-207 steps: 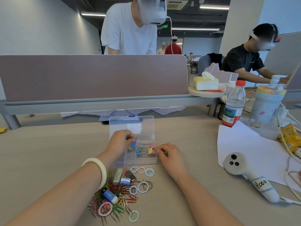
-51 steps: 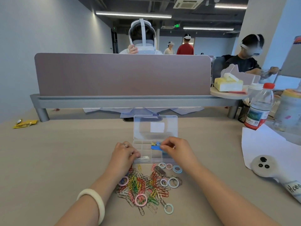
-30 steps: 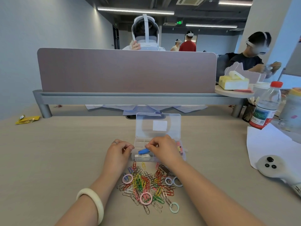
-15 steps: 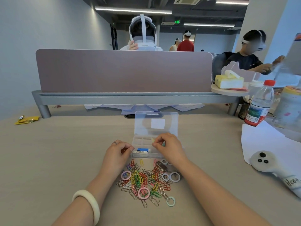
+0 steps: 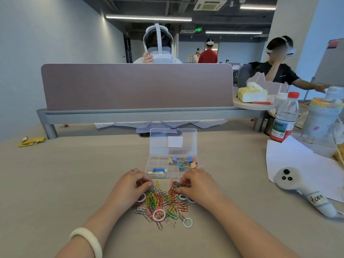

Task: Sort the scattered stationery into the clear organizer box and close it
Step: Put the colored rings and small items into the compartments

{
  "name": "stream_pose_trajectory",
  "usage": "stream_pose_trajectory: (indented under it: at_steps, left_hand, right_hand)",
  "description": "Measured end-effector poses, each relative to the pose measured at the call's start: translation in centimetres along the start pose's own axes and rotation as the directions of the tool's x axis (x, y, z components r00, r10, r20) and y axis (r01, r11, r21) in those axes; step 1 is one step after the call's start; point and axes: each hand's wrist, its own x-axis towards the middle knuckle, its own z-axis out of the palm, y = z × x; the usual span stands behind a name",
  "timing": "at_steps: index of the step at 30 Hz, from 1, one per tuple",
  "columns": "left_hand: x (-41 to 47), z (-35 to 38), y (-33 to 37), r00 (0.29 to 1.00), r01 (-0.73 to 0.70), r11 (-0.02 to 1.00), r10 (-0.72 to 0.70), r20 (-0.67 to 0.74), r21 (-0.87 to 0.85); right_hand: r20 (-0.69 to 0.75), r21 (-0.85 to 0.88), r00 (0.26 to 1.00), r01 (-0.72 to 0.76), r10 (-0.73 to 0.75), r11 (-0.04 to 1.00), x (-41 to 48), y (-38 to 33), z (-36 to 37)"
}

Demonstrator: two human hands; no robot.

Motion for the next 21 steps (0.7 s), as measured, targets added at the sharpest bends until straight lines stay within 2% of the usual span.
stream_pose_trajectory:
  at_steps: [7,12,18,21]
  left_hand:
    - [0.8,0.5,0.2,0.995,-0.043,0.998,0.046,-0.092,0.034]
    - [1.9,1.0,-0.3,0.982,-0.032,0.990,0.056,-0.180,0.137]
    - [2.4,1.6,-1.2,0.994,-0.055,0.977,0.073,-0.085,0.205]
    - [2.6,1.7,-1.4,0.992,-0.065,0.980,0.084,-0.099,0.186]
  right_hand:
    - [0.001,0.048,1.000,-0.020,0.020,0.999,0.3,0.2,-0.1]
    - [-0.008,0.086,1.000,-0.012,0.012,0.996,0.2,0.6,-0.4]
    - [0.049,0.046,0.998,0.030,-0.032,0.999,0.5,0.6,-0.3]
    - [0.045,0.054,0.997,0.055,-0.058,0.997,0.5,0.6,-0.4]
